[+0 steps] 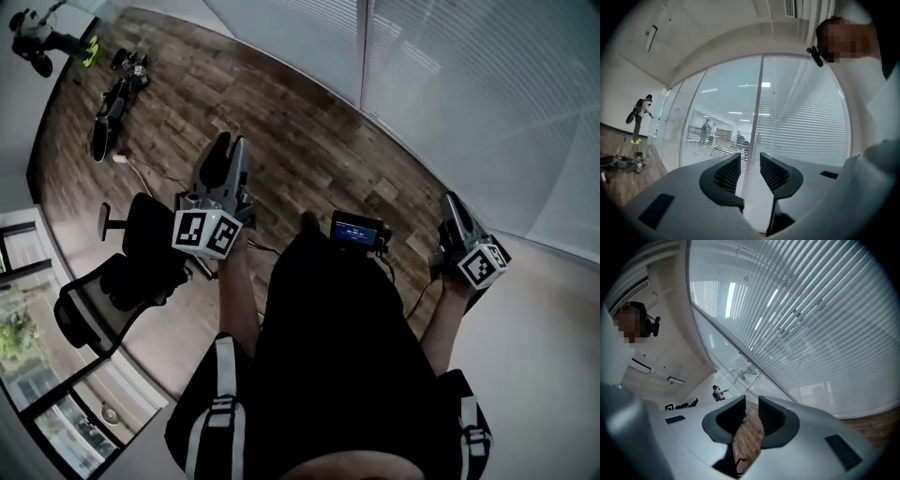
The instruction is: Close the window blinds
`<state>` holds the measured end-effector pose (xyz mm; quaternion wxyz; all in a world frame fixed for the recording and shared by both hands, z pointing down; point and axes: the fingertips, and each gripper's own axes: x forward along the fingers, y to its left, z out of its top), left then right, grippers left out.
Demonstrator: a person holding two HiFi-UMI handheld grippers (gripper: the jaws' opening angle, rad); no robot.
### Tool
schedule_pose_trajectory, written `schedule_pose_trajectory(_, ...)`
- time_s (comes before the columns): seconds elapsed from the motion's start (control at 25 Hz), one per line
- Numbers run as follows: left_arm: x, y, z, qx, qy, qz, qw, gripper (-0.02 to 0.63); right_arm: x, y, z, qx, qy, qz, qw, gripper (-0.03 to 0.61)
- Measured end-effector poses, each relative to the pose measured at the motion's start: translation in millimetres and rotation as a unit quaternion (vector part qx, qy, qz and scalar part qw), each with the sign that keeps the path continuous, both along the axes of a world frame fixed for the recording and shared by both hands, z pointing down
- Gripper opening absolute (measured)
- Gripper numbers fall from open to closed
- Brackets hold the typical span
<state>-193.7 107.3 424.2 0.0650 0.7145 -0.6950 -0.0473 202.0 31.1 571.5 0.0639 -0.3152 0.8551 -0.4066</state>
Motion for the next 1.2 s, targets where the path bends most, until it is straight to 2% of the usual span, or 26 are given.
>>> schedule_pose_trajectory(0.16, 6, -3, -18, 0.039, 0.051, 0.053, 0.9965, 0.138, 23, 17, -5, 0.009, 0.0, 0.052, 0.999, 0.091)
schedule_pose_trajectory(0.36, 2, 13, -33, 0.079, 0.102, 0.145, 0.981, 0.138, 13, 57, -13, 0.002, -0.006, 0.1, 0.995, 0.091)
schedule_pose_trajectory(0.44, -1, 25, -31, 0.089, 0.114, 0.193, 0.9705, 0.138, -3, 76, -12, -0.002, -0.009, 0.113, 0.994, 0.091)
schedule_pose_trajectory(0.56, -1, 45, -23, 0.098, 0.134, 0.275, 0.9471, 0.138, -46, 103, -20, 0.007, -0.006, 0.112, 0.994, 0.091)
schedule_pose_trajectory(0.72, -6, 88, -4, 0.088, 0.144, 0.351, 0.9212, 0.138, -106, 166, -36, 0.027, 0.031, 0.108, 0.993, 0.091)
schedule_pose_trajectory(0.84, -5, 110, 20, 0.082, 0.177, 0.381, 0.9037, 0.138, -123, 210, -38, 0.039, 0.078, 0.104, 0.991, 0.091)
schedule_pose_trajectory(0.92, 1, 114, 35, 0.072, 0.201, 0.393, 0.8945, 0.138, -120, 232, -30, 0.03, 0.104, 0.109, 0.988, 0.091)
schedule_pose_trajectory(1.04, 8, 124, 40, 0.065, 0.228, 0.409, 0.881, 0.138, -118, 255, -28, 0.011, 0.117, 0.12, 0.986, 0.089)
schedule_pose_trajectory(1.12, 9, 135, 39, 0.069, 0.234, 0.417, 0.8753, 0.138, -121, 262, -32, 0.015, 0.121, 0.118, 0.985, 0.084)
schedule_pose_trajectory(1.2, 9, 140, 38, 0.072, 0.23, 0.419, 0.8753, 0.138, -128, 265, -35, 0.027, 0.122, 0.109, 0.986, 0.077)
